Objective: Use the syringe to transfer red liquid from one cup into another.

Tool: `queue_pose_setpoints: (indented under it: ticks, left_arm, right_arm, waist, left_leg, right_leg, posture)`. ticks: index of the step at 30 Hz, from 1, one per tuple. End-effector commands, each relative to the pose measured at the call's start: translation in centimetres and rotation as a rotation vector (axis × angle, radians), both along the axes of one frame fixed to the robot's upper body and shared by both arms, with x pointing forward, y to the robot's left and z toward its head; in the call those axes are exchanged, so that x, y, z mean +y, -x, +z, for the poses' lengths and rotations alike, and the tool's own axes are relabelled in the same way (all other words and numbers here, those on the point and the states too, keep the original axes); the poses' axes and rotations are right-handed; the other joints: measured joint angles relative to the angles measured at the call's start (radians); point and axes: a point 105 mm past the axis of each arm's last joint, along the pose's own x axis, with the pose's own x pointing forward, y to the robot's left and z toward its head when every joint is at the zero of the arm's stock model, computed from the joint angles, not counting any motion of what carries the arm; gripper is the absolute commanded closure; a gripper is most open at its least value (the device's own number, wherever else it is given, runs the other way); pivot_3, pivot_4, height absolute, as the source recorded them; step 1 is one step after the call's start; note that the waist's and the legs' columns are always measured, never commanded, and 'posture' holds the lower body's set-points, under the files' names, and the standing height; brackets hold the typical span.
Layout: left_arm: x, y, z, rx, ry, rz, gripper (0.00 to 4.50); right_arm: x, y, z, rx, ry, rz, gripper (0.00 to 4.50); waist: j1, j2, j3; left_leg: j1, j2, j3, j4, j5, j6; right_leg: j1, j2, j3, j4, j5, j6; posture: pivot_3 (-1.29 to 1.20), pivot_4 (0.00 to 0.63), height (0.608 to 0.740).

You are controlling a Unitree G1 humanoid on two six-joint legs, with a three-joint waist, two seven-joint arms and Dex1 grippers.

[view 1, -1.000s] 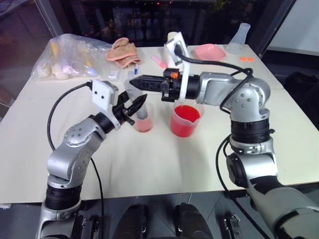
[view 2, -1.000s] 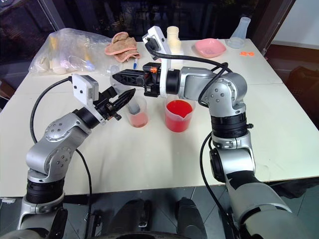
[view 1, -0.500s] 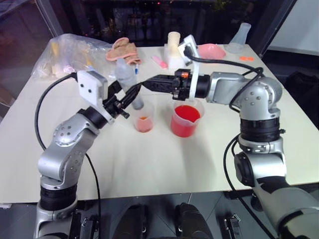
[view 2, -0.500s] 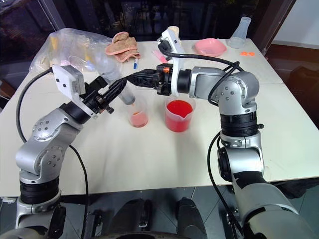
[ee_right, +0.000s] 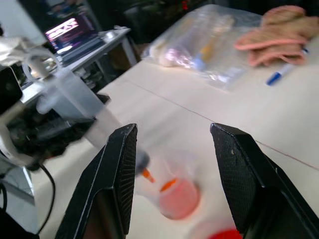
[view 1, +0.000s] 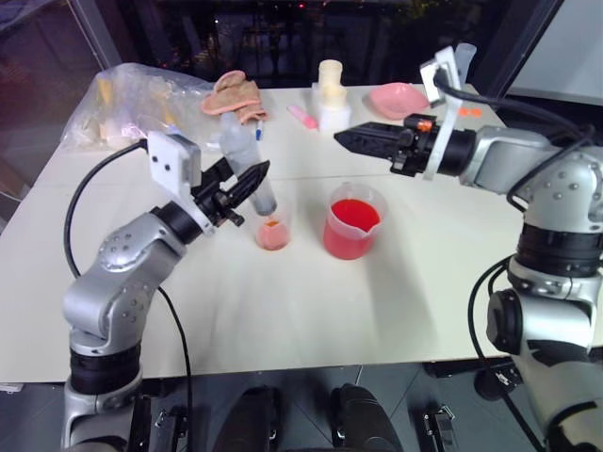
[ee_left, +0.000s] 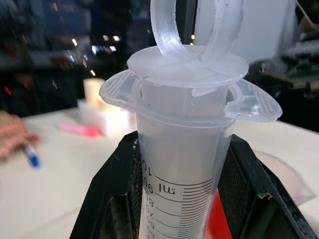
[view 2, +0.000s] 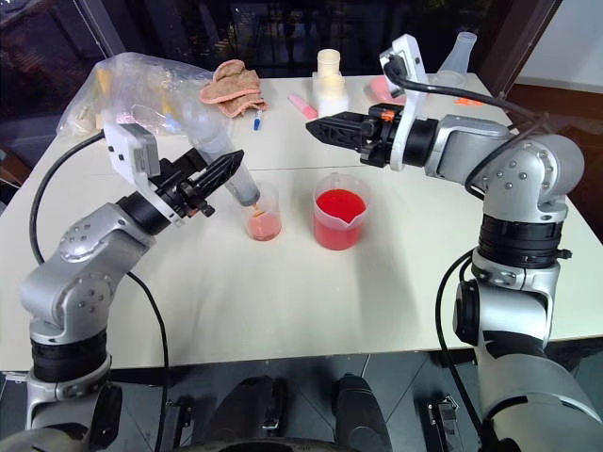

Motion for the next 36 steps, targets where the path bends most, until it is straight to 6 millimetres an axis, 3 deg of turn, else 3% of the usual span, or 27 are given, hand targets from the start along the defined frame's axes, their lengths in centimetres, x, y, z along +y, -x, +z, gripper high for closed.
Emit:
queue_pose_setpoints:
  ticks: [1,6,13,20,25,30,36]
  left_arm:
    - [1.1,-0.5,2.3,-0.009,0.023,0.015,2.95]
    - [2.7,-1.6,4.3,0.061,0.121,0.011,2.95]
    - [7.3,-4.1,5.5,0.248,0.252,0.042,2.95]
    - [10.8,-6.5,1.5,0.602,0.203,0.108,2.95]
    - [10.5,-7.1,-1.1,0.779,0.136,0.086,2.95]
    - [9.4,-7.4,-6.4,1.009,-0.034,0.116,2.95]
    - [9.2,-7.7,-10.3,1.126,-0.181,0.166,2.95]
  right_arm:
    - [0.1,0.9,0.9,-0.054,-0.022,0.004,2.11]
    - [0.4,0.9,0.1,-0.038,-0.045,-0.011,2.11]
    - [0.8,1.2,-0.8,-0.022,-0.069,-0.025,2.11]
    - [1.4,1.7,-1.6,-0.011,-0.091,-0.025,2.11]
    - [1.8,2.9,-1.5,-0.032,-0.062,0.015,2.11]
    - [3.7,7.3,-0.1,-0.136,0.035,0.268,2.11]
    - [3.9,7.6,-2.8,-0.131,0.238,0.265,2.11]
  waist:
    - [-0.001,0.000,0.000]
    - [-0.001,0.000,0.000]
    - [-0.003,0.000,0.000]
    - [-0.003,0.000,0.000]
    - [0.000,0.000,0.000]
    - [-0.001,0.000,0.000]
    - [-0.005,-0.001,0.001]
  left_leg:
    - [0.000,0.000,0.000,0.000,0.000,0.000]
    - [0.000,0.000,0.000,0.000,0.001,-0.001]
    - [0.000,0.000,0.000,0.000,0.003,-0.004]
    - [0.000,-0.001,0.000,0.000,0.004,-0.006]
    - [0.000,-0.001,0.000,0.000,0.004,-0.007]
    - [-0.001,-0.001,0.000,-0.001,0.004,-0.007]
    - [-0.001,-0.001,0.000,-0.001,0.001,-0.002]
  right_leg:
    - [0.000,0.000,0.000,0.000,0.000,0.000]
    - [0.000,0.001,0.000,0.001,0.000,0.000]
    - [-0.001,0.001,0.000,0.001,0.000,0.000]
    - [-0.002,0.002,0.000,0.004,0.000,0.000]
    - [-0.002,0.001,0.000,0.004,0.000,0.000]
    - [-0.003,0.000,0.000,0.004,0.000,0.000]
    - [-0.003,0.000,0.001,0.004,0.000,0.000]
  posture:
    - [0.00,0.150,0.740]
    - [0.00,0.150,0.740]
    - [0.00,0.150,0.740]
    - [0.00,0.150,0.740]
    - [0.00,0.150,0.740]
    - [0.00,0.150,0.740]
    - [0.00,0.150,0.740]
